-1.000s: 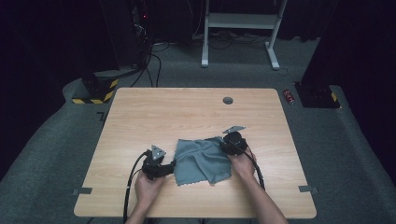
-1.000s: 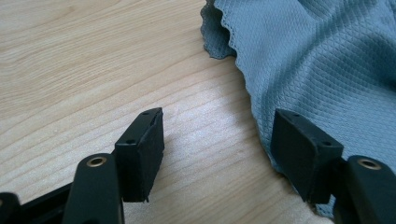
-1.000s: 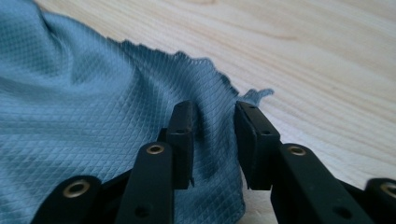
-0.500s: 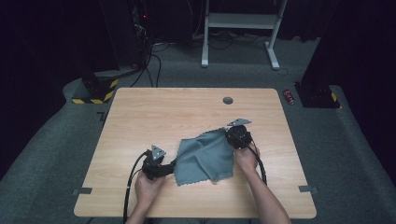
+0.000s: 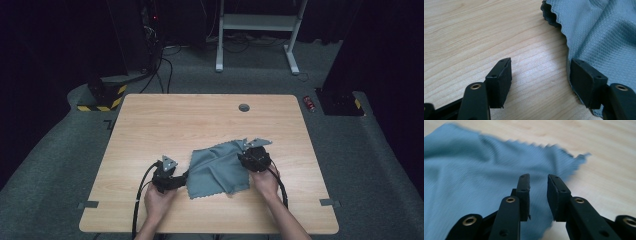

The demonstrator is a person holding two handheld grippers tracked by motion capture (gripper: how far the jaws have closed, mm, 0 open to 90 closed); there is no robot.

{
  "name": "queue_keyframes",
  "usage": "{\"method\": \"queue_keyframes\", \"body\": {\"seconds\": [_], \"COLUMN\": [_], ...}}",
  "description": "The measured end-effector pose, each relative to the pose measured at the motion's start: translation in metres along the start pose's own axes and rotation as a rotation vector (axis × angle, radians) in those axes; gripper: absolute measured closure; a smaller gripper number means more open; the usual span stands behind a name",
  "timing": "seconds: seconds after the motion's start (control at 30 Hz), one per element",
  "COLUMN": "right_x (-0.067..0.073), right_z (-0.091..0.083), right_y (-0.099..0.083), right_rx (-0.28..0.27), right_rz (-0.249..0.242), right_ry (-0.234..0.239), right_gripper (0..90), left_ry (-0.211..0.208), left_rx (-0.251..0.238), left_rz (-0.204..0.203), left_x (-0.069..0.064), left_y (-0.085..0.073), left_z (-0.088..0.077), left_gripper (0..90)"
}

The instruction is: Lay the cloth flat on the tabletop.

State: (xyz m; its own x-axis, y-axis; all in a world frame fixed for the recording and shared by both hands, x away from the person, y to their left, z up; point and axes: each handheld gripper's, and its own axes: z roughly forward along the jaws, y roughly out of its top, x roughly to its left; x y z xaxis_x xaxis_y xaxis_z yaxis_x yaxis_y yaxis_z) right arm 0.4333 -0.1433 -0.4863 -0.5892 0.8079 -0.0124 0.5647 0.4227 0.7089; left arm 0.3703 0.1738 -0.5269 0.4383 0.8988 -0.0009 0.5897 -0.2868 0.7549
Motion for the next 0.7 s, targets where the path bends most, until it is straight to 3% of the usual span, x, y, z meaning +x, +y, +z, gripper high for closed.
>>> {"method": "queue_keyframes", "body": {"seconds": [0.07, 0.23, 0.33, 0.4, 0.5, 0.7], "right_x": [0.007, 0.013, 0.011, 0.008, 0.005, -0.006], "right_z": [-0.004, 0.002, 0.007, 0.008, 0.01, 0.013], "right_y": [-0.011, -0.023, -0.026, -0.024, -0.022, -0.014], "right_rx": [0.016, 0.079, 0.086, 0.094, 0.1, 0.082], "right_rz": [-0.019, -0.049, -0.051, -0.07, -0.086, -0.059], "right_ry": [0.026, 0.036, 0.039, 0.033, 0.014, -0.038], "right_gripper": [69.9, 69.4, 80.2, 88.5, 89.5, 89.3], "left_ry": [0.0, 0.0, 0.0, 0.0, 0.0, -0.001], "left_rx": [0.001, 0.0, 0.0, 0.0, 0.0, 0.0], "left_rz": [0.001, 0.0, 0.0, 0.0, 0.0, 0.0], "left_x": [0.0, 0.0, 0.0, 0.0, 0.0, 0.0], "left_y": [0.0, 0.0, 0.0, 0.0, 0.0, 0.0], "left_z": [0.0, 0.0, 0.0, 0.0, 0.0, 0.0], "left_gripper": [35.3, 35.3, 35.3, 35.3, 35.3, 35.0]}}
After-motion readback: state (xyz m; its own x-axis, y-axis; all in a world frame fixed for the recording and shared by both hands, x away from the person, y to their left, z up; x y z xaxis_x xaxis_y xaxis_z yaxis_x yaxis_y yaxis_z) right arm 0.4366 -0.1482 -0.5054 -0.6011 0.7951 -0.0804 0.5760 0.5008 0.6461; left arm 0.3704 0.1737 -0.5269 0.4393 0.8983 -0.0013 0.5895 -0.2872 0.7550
